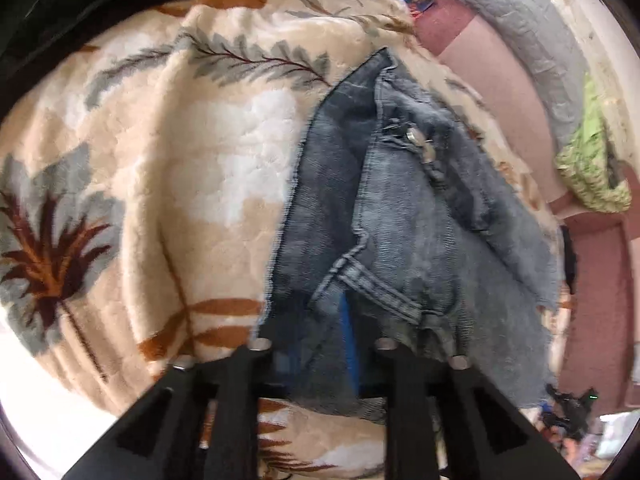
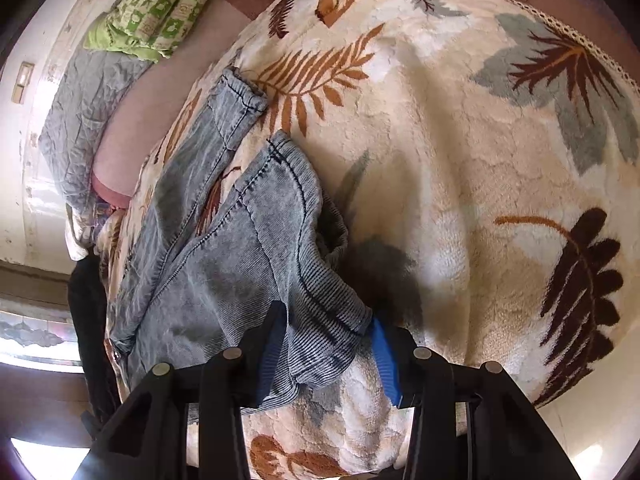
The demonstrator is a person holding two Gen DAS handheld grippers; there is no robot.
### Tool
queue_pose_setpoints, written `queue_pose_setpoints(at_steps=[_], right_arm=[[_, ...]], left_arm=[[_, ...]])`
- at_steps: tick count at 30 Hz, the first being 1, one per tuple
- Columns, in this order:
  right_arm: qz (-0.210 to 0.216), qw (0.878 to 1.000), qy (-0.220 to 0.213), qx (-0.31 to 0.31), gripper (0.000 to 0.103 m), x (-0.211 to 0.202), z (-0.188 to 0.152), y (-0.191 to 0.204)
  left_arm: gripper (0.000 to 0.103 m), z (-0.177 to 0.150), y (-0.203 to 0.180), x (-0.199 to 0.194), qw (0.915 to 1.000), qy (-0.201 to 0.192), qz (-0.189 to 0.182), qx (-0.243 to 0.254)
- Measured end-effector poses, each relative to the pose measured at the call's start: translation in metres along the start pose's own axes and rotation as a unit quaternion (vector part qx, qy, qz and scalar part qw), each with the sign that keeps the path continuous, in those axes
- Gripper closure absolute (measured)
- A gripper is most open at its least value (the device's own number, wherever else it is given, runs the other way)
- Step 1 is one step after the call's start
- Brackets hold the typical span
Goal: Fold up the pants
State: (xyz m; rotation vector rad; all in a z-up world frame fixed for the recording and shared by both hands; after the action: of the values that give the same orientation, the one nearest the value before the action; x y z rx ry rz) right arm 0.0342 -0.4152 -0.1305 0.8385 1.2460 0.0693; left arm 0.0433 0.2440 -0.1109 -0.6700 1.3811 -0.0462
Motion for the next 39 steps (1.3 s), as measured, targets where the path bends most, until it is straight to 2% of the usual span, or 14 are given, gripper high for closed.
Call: queue_pose_setpoints(at_steps=[5, 8, 10, 12, 13, 14, 15, 18, 24, 29, 32, 33, 36, 39], right_arm=[[0.007, 1.0, 0.0, 0.004, 0.058, 0.0, 0.0, -0.002], [0.004, 1.0, -0.001, 0.001, 0.056, 0.0, 0.0, 0.0], [0.005, 1.0, -0.002, 0.001, 0.056, 0.0, -0.001, 0.0], [0.012, 1.0, -0.002, 0.004, 0.056, -0.001, 0.0, -0.002], [0.014, 1.0, -0.002, 0.004, 0.056, -0.001, 0.0, -0.002], [0.013, 1.0, -0.002, 0.003, 0.056, -0.001, 0.0, -0.002], [0.01, 1.0, -0.002, 0.002, 0.056, -0.001, 0.0, -0.001], [-0.004, 1.0, -0.001, -0.01, 0.056, 0.0, 0.0, 0.002], [-0.08, 0.994, -0.02, -0.073, 0.08, -0.008, -0.004, 0.019], [-0.14, 0.981, -0.064, -0.122, 0.081, -0.029, -0.015, 0.029], [-0.157, 0.983, -0.002, -0.096, 0.073, -0.004, -0.006, 0.004], [-0.135, 0.987, -0.014, -0.082, 0.071, -0.011, -0.003, 0.002], [-0.159, 0.982, -0.048, -0.086, 0.039, -0.035, 0.001, 0.002], [-0.139, 0.984, -0.057, -0.096, 0.038, -0.047, 0.008, 0.008]], left_arm=[[0.044, 0.002, -0.01, -0.006, 0.9995, -0.009, -0.024, 0.018], [0.044, 0.018, -0.02, -0.008, 0.9989, -0.035, -0.02, 0.026], [0.044, 0.025, -0.025, 0.003, 0.9991, -0.02, -0.021, 0.03], [0.046, 0.025, -0.027, 0.01, 0.9994, -0.011, -0.005, 0.033], [0.06, 0.024, -0.029, 0.009, 0.999, -0.01, 0.009, 0.043], [0.086, 0.022, -0.03, 0.01, 0.9981, -0.003, 0.031, 0.053], [0.09, 0.021, -0.029, 0.013, 0.998, 0.003, 0.037, 0.052], [0.091, 0.017, -0.024, 0.011, 0.9979, 0.007, 0.045, 0.047], [0.092, 0.008, -0.033, -0.022, 0.994, -0.027, 0.092, 0.053], [0.092, -0.008, -0.029, -0.04, 0.9898, -0.043, 0.118, 0.066], [0.092, -0.005, -0.019, -0.008, 0.9873, -0.008, 0.146, 0.062], [0.092, -0.003, -0.013, 0.001, 0.9888, 0.006, 0.14, 0.052], [0.091, 0.002, -0.009, -0.002, 0.992, 0.004, 0.119, 0.041], [0.088, 0.001, -0.022, -0.022, 0.9899, -0.016, 0.122, 0.07]])
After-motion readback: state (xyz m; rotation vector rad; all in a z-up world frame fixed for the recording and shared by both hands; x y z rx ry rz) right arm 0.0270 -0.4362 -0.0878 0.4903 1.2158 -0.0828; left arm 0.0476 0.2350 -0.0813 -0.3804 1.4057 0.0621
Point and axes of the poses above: each gripper's, at about its wrist camera, not at the fingertips, and x roughly the way its jaws point, y to its left, z to its top, the point moved 6 cm from there along x, roughly the way its jaws point, and after that the axes turned 13 degrees about y, right-handed, at the moved point
